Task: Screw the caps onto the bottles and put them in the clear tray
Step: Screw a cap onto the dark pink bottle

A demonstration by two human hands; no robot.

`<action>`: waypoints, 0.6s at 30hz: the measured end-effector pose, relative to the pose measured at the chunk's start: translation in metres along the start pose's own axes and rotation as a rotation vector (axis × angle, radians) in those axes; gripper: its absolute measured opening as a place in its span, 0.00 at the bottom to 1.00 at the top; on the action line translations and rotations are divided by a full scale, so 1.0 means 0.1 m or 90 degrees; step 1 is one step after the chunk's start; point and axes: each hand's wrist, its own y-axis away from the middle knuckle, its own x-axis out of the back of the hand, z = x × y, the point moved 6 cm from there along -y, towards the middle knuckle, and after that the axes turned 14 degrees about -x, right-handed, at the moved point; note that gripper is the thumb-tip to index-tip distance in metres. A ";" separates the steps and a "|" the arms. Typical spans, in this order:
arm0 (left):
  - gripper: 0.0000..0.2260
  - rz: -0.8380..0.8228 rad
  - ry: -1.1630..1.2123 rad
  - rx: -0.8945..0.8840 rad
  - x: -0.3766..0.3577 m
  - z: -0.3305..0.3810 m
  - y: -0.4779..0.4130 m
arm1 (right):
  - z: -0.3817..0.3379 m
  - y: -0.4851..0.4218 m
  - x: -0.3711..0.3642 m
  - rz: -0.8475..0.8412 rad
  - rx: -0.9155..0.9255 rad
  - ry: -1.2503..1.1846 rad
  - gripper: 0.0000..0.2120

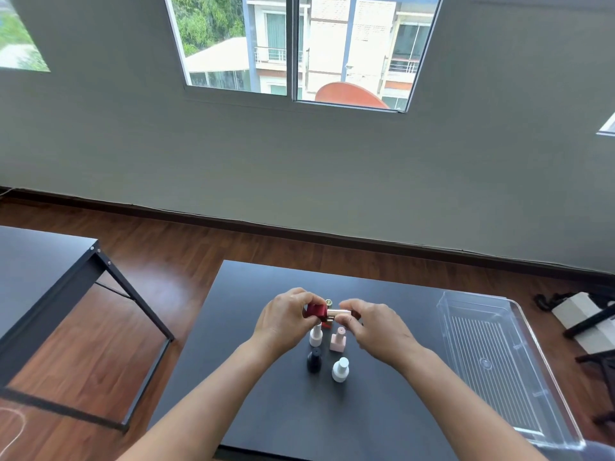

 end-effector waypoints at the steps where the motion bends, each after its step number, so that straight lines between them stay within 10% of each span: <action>1: 0.09 -0.005 0.000 0.001 0.00 0.00 0.00 | -0.02 0.01 0.00 0.007 0.017 0.005 0.11; 18: 0.05 -0.004 -0.096 -0.062 -0.09 0.01 0.10 | -0.06 -0.11 -0.16 -0.016 0.003 -0.048 0.10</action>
